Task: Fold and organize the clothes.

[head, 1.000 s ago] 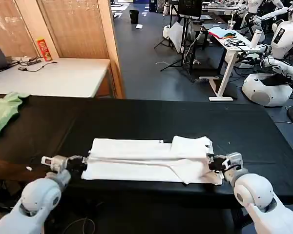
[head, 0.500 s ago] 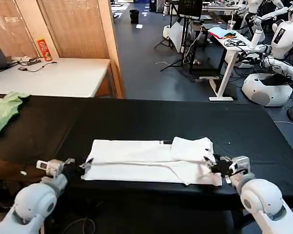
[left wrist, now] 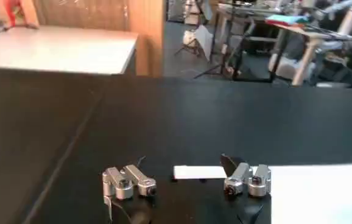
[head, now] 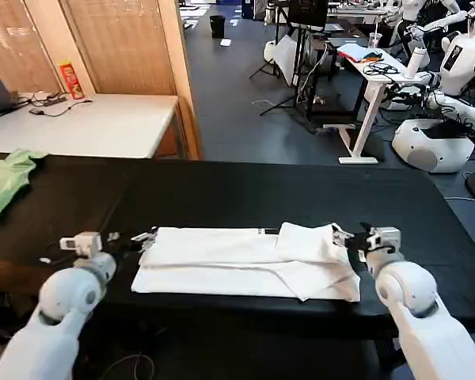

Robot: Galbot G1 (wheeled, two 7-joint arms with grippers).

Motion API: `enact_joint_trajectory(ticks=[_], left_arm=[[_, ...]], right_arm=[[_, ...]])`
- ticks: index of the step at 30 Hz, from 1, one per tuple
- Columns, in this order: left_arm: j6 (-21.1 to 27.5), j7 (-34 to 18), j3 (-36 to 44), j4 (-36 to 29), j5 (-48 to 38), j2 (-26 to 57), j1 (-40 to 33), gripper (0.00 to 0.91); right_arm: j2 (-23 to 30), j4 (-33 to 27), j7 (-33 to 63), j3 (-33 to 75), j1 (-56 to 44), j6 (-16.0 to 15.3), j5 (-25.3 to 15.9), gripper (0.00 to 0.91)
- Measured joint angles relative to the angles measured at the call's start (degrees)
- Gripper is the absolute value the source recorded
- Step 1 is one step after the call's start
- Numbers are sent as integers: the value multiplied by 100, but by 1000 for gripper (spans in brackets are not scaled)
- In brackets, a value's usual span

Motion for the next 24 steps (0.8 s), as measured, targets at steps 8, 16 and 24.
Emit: enact_joint_trajectory(ticks=[8,16,24], left_arm=[[37,30,74,478,-113,-202,-197,478],[-99,35,77,646,-56,-304,-240,49],[-588,380,229,649,973,-372,-226,10]], right_arm=[[254,-466,-15,-85,197,40,-168,614],[359,-505,-31,-61,141,80,-308,78],[519,-421,260,-31,-9,517,-555,49]])
